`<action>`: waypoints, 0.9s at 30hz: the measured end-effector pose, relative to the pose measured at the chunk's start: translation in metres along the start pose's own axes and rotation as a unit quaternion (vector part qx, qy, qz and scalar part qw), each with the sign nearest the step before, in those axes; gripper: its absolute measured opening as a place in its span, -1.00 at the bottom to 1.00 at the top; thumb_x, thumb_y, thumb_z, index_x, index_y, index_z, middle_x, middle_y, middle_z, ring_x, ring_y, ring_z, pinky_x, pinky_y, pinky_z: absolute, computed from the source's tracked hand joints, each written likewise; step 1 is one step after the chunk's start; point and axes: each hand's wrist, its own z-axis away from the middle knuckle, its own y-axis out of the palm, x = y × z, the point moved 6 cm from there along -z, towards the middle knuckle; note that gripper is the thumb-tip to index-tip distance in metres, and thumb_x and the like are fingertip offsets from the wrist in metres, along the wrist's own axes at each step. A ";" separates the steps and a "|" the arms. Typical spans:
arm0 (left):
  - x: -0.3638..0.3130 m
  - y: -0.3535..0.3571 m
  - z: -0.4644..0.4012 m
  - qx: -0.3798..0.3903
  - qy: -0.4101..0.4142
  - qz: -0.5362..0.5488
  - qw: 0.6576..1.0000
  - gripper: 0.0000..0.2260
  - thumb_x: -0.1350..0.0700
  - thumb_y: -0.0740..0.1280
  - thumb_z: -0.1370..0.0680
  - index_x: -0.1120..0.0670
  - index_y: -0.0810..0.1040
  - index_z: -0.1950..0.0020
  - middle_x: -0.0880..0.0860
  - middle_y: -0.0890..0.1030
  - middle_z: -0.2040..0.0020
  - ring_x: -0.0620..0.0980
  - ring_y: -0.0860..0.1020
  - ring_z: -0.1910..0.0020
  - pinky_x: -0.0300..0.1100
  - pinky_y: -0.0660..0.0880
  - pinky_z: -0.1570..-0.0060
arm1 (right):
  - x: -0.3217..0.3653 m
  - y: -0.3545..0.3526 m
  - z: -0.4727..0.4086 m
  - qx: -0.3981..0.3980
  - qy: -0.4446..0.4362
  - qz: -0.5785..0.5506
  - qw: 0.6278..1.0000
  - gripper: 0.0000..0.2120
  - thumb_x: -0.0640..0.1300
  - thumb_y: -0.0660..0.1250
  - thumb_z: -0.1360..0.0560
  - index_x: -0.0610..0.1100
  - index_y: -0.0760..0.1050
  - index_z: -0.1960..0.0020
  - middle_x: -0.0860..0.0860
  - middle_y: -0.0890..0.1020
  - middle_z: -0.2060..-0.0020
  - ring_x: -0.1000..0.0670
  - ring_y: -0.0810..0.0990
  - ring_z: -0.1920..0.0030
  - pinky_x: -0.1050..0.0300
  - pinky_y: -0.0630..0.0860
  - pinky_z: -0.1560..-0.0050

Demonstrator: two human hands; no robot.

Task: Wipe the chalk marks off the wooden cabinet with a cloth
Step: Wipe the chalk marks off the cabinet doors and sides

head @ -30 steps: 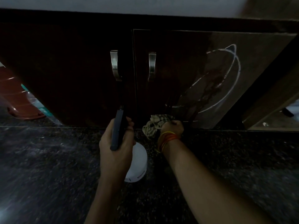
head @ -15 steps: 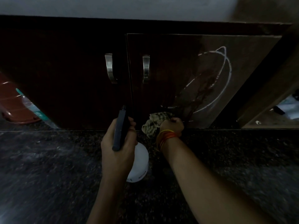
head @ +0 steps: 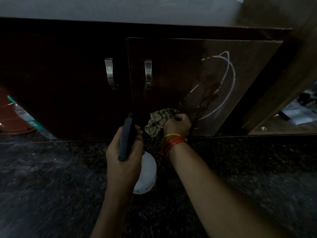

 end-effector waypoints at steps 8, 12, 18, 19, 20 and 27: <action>-0.007 0.010 0.000 0.003 0.007 0.015 1.000 -0.92 0.32 0.24 -0.61 0.23 0.51 -0.05 0.09 0.49 0.28 -0.06 0.48 0.36 -0.37 0.42 0.31 | 0.040 -0.008 0.005 -0.013 -0.118 -0.033 0.992 -0.74 -0.43 0.19 -0.32 -0.15 0.53 0.15 -0.18 0.60 0.04 -0.16 0.54 0.03 0.13 0.48 0.03; -0.003 0.007 -0.002 0.002 -0.003 0.040 0.999 -0.84 0.13 0.27 -0.54 0.16 0.54 -0.06 0.01 0.54 0.20 -0.10 0.51 0.31 -0.34 0.45 0.28 | 0.011 -0.012 -0.008 -0.019 -0.106 0.027 0.994 -0.76 -0.44 0.22 -0.30 -0.28 0.56 0.11 -0.24 0.60 0.06 -0.20 0.54 0.03 0.30 0.31 0.13; -0.001 0.006 -0.003 0.002 -0.005 0.055 0.998 -0.93 0.15 0.29 -0.57 0.05 0.53 -0.03 0.01 0.56 0.19 -0.11 0.50 0.33 -0.35 0.42 0.30 | 0.064 -0.027 -0.005 -0.067 -0.203 -0.008 0.977 -0.75 -0.44 0.19 -0.32 -0.19 0.55 0.16 -0.14 0.58 0.06 -0.07 0.52 0.06 0.35 0.31 0.12; -0.003 0.007 -0.003 0.001 -0.003 0.057 0.998 -0.91 0.12 0.27 -0.55 0.04 0.53 -0.01 0.01 0.56 0.19 -0.11 0.50 0.33 -0.33 0.44 0.31 | 0.076 -0.030 -0.003 -0.069 -0.228 -0.019 0.971 -0.75 -0.44 0.20 -0.33 -0.17 0.54 0.16 -0.09 0.55 0.07 -0.02 0.49 0.08 0.41 0.29 0.13; -0.004 0.008 -0.004 0.000 -0.003 0.059 0.998 -0.89 0.11 0.24 -0.53 0.06 0.54 0.00 0.02 0.55 0.21 -0.11 0.50 0.34 -0.32 0.45 0.31 | 0.087 -0.033 0.000 -0.072 -0.252 -0.026 0.965 -0.75 -0.44 0.21 -0.34 -0.15 0.53 0.17 -0.05 0.51 0.08 0.02 0.45 0.10 0.47 0.27 0.15; -0.003 0.016 -0.004 0.011 -0.007 0.060 0.998 -0.83 0.12 0.26 -0.55 0.17 0.54 -0.06 0.03 0.51 0.26 -0.12 0.50 0.35 -0.35 0.44 0.30 | 0.076 -0.039 0.000 -0.061 -0.351 0.022 0.934 -0.62 -0.56 0.14 -0.26 -0.23 0.53 0.09 -0.13 0.51 0.02 -0.08 0.52 -0.04 0.65 0.23 -0.02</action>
